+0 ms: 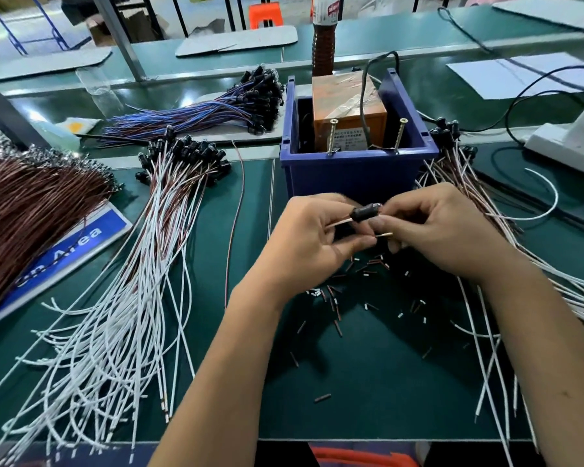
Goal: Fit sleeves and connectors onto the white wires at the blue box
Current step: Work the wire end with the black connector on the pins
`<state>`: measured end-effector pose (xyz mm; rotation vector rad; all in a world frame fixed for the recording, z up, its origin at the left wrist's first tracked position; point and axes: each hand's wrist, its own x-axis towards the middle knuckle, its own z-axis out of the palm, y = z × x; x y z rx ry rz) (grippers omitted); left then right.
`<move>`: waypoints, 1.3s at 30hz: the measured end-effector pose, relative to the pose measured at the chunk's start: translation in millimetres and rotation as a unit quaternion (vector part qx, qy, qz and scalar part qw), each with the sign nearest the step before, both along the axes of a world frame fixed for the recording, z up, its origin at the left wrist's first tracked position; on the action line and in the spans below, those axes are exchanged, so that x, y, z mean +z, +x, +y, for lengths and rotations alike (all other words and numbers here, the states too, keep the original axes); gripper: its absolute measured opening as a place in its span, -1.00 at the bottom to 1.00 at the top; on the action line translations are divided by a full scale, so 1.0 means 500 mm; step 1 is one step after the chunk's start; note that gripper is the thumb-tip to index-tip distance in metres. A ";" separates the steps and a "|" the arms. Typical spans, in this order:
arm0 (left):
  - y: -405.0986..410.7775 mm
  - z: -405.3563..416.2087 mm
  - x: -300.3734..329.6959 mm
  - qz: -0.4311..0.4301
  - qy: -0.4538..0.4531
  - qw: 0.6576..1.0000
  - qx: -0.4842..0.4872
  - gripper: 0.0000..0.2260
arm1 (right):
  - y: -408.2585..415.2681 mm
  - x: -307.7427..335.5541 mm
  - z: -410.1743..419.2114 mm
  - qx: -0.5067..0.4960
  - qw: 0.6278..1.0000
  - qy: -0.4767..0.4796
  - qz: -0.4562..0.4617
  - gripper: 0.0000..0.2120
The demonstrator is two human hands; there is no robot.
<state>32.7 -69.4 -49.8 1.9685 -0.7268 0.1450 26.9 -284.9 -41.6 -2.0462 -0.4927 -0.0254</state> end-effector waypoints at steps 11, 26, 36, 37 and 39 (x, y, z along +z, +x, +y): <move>0.016 0.028 -0.015 0.003 -0.058 0.995 0.075 -0.93 | 0.006 -0.008 -0.035 -0.094 0.970 0.208 0.080 -0.96; 0.015 0.008 -0.026 -0.050 0.022 0.994 0.094 -0.95 | 0.014 -0.031 0.008 -0.108 0.964 0.204 0.130 -0.81; 0.007 -0.004 -0.027 -0.076 0.023 0.994 0.081 -0.95 | 0.008 -0.028 0.016 -0.088 0.978 0.150 0.111 -0.89; 0.007 -0.007 -0.027 -0.083 0.032 0.993 0.072 -0.95 | 0.007 -0.028 0.019 -0.080 0.980 0.142 0.111 -0.88; 0.006 -0.013 -0.025 -0.083 0.038 0.994 0.063 -0.96 | 0.005 -0.028 0.023 -0.070 0.982 0.139 0.109 -0.83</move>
